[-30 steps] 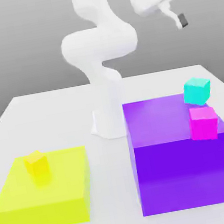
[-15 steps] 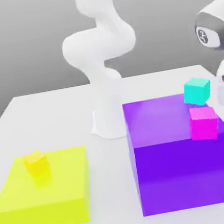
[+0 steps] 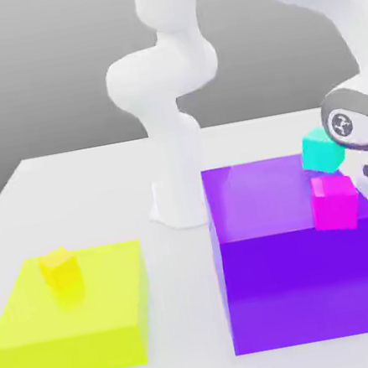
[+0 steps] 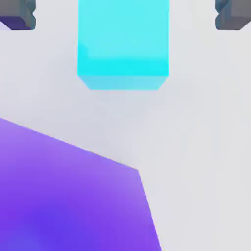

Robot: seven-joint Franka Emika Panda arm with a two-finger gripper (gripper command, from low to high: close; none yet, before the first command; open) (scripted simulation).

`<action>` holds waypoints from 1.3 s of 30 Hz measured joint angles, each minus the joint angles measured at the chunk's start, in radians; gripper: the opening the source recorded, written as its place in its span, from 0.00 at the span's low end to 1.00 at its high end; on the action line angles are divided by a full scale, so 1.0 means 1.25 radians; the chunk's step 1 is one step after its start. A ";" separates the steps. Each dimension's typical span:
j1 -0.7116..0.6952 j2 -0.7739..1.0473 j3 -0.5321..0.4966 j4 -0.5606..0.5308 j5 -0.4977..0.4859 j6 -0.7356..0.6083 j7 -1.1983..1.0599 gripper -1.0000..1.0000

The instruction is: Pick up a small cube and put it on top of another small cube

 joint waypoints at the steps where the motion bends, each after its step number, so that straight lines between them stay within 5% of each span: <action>1: 0.002 0.027 -0.002 0.005 -0.002 0.022 0.003 0.50; 2: 0.003 0.055 -0.002 0.011 -0.002 0.044 0.004 0.50; 3: 0.006 0.065 -0.005 0.015 -0.016 0.023 0.005 0.00; 15: -0.008 -0.043 0.020 -0.006 0.006 -0.036 -0.010 0.00; 19: -0.039 -0.072 0.122 0.013 0.110 -0.080 -0.199 0.00; 27: -0.141 -0.151 0.180 0.031 0.226 -0.209 -0.615 0.00; 39: -0.233 -0.317 0.157 0.047 0.249 -0.392 -1.139 0.00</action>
